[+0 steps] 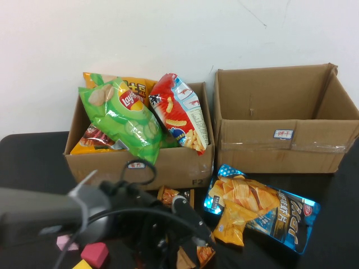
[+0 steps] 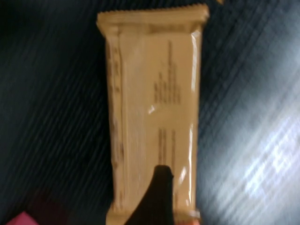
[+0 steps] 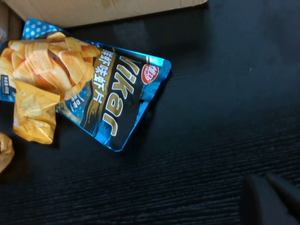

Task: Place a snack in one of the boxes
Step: Pick up the biscuit

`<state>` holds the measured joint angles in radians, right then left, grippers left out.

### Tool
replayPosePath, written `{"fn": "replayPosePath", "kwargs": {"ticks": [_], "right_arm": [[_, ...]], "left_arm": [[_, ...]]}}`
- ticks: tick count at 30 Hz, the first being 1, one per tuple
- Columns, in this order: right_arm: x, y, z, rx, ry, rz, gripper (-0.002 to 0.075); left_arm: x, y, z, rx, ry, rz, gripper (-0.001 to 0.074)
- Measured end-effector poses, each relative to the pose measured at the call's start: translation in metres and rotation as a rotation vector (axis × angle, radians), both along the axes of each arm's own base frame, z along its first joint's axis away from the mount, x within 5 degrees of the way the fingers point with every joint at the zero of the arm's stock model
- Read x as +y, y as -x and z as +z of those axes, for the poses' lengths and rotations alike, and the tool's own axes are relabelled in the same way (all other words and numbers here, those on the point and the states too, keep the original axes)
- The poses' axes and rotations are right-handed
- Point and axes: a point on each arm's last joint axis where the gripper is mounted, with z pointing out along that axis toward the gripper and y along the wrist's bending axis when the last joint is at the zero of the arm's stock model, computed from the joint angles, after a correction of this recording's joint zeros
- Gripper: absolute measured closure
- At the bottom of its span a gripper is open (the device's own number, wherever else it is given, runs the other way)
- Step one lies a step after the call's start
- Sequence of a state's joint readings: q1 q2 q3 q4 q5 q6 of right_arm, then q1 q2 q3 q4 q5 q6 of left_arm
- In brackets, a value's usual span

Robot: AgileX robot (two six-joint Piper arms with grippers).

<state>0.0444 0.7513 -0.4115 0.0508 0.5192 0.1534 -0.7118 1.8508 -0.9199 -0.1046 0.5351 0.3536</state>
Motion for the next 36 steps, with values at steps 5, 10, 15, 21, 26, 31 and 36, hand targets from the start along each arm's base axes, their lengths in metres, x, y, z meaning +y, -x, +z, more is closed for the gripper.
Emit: {"fn": "replayPosePath", "kwargs": {"ticks": [5,10,15,21,26,31,36], "right_arm": [[0.000,0.000,0.000,-0.004,0.000,0.000,0.0727],[0.000,0.000,0.000,-0.006,0.000,0.000,0.0727],[0.000,-0.001,0.000,-0.008,0.000,-0.001,0.0727],[0.000,-0.001,0.000,-0.008,0.000,-0.001,0.0727],[0.000,-0.001,0.000,-0.008,0.000,-0.001,0.0727],[0.000,-0.001,0.000,-0.008,0.000,-0.001,0.0727],[0.000,-0.001,0.000,-0.008,0.000,-0.001,0.0727]], "left_arm": [[-0.013,-0.015,-0.017,0.026,-0.011,0.055,0.0053],[-0.021,-0.023,-0.032,0.061,-0.041,0.059,0.0052],[-0.021,-0.025,-0.046,0.081,-0.080,0.041,0.0052],[-0.019,-0.028,-0.050,0.067,-0.118,0.065,0.0052],[-0.018,-0.029,-0.051,0.050,-0.123,0.071,0.0052],[-0.019,-0.031,-0.052,0.030,-0.109,0.068,0.0052],[-0.019,-0.033,-0.051,0.008,-0.117,0.060,0.0052]]}}
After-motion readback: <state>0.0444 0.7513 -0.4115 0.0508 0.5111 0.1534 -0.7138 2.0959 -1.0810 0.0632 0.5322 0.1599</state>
